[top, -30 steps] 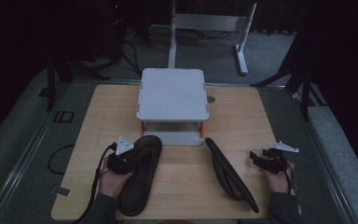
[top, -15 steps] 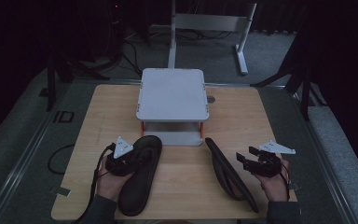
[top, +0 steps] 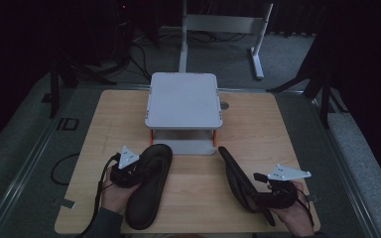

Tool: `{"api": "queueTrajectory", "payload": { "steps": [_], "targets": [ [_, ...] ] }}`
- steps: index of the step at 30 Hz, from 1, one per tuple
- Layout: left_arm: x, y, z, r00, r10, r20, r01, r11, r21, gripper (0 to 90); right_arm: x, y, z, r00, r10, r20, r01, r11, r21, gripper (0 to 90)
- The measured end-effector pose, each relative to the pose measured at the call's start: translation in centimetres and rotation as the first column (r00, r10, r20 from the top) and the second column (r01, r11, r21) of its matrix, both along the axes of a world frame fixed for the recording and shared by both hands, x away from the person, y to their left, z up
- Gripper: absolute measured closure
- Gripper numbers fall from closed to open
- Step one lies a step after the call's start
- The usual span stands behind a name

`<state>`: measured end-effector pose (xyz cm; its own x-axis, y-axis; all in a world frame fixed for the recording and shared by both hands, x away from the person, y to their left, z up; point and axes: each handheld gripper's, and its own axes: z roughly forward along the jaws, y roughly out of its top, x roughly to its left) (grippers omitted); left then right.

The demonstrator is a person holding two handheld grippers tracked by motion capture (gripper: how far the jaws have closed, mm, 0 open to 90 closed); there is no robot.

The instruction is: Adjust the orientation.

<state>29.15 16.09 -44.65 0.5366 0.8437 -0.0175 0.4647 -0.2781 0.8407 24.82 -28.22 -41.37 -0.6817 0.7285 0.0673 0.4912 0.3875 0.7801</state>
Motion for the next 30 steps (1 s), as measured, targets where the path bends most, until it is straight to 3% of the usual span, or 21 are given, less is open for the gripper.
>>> {"api": "queueTrajectory", "payload": {
  "steps": [1,2,3,5,9,11,13,14,15,18,21,25,26,27,28,30],
  "targets": [
    [0.0,0.0,0.0,1.0000,0.000,-0.001,0.000,1.0000,-0.002,50.7,0.1,-0.3,-0.2,0.9998,-0.019,0.004,0.019,0.9994,-0.028,33.0],
    [0.0,0.1,0.1,1.0000,0.001,-0.001,-0.001,1.0000,-0.001,50.7,0.4,-0.8,-0.4,0.9993,-0.037,0.000,0.037,0.9990,-0.026,31.6],
    [0.0,0.1,0.1,1.0000,0.002,-0.001,-0.002,1.0000,0.000,50.7,0.6,-1.3,-0.4,0.9988,-0.048,-0.010,0.048,0.9988,0.010,33.3],
    [0.0,0.1,0.0,1.0000,0.004,0.000,-0.004,1.0000,-0.004,50.7,1.0,-2.4,-0.1,0.9958,-0.090,0.015,0.089,0.9954,0.036,33.7],
    [0.1,0.0,-0.1,1.0000,-0.003,-0.006,0.003,1.0000,-0.002,50.7,1.8,-4.1,0.6,0.9836,-0.169,0.064,0.167,0.9856,0.022,41.3],
    [0.1,-0.1,-0.1,1.0000,-0.002,-0.005,0.002,1.0000,0.000,50.7,2.5,-4.8,0.6,0.9707,-0.227,0.080,0.230,0.9724,-0.038,43.3],
    [0.1,-0.1,-0.1,1.0000,-0.003,-0.005,0.003,1.0000,0.001,50.7,3.1,-5.1,0.2,0.9543,-0.278,0.110,0.290,0.9501,-0.116,45.2],
    [0.1,-0.1,-0.1,1.0000,-0.003,-0.005,0.003,1.0000,0.001,50.7,3.4,-5.3,0.1,0.9480,-0.298,0.113,0.311,0.9410,-0.133,43.6],
    [0.1,-0.1,-0.1,1.0000,-0.003,-0.006,0.003,1.0000,0.001,50.7,3.6,-5.5,0.0,0.9448,-0.308,0.111,0.321,0.9381,-0.129,42.9],
    [0.2,-0.1,-0.1,1.0000,-0.001,-0.008,0.001,1.0000,-0.003,50.7,3.9,-5.8,0.0,0.9358,-0.339,0.095,0.347,0.9337,-0.087,40.6],
    [0.2,-0.1,-0.2,0.9999,-0.001,-0.011,0.001,1.0000,-0.001,50.7,4.0,-5.1,-0.3,0.9421,-0.326,0.077,0.332,0.9407,-0.071,40.1],
    [0.1,0.0,-0.1,1.0000,-0.004,-0.006,0.004,1.0000,-0.002,50.7,4.9,-4.5,-2.2,0.9268,-0.375,-0.025,0.370,0.9229,-0.105,38.8],
    [0.1,0.0,-0.1,1.0000,-0.002,-0.005,0.002,1.0000,-0.004,50.7,5.2,-4.5,-2.8,0.9176,-0.394,-0.051,0.386,0.9141,-0.126,39.3],
    [0.1,0.1,0.0,1.0000,-0.001,-0.004,0.001,1.0000,-0.005,50.7,5.4,-4.5,-3.4,0.9079,-0.414,-0.063,0.402,0.9031,-0.152,41.7],
    [0.1,0.2,0.0,1.0000,0.001,-0.004,-0.001,1.0000,-0.005,50.7,5.6,-4.5,-3.8,0.9035,-0.422,-0.075,0.406,0.8984,-0.169,47.0],
    [0.1,0.3,0.0,1.0000,0.004,-0.005,-0.004,0.9999,-0.010,50.7,5.9,-4.6,-4.4,0.9006,-0.423,-0.100,0.402,0.8984,-0.176,62.7]
  ]
}}
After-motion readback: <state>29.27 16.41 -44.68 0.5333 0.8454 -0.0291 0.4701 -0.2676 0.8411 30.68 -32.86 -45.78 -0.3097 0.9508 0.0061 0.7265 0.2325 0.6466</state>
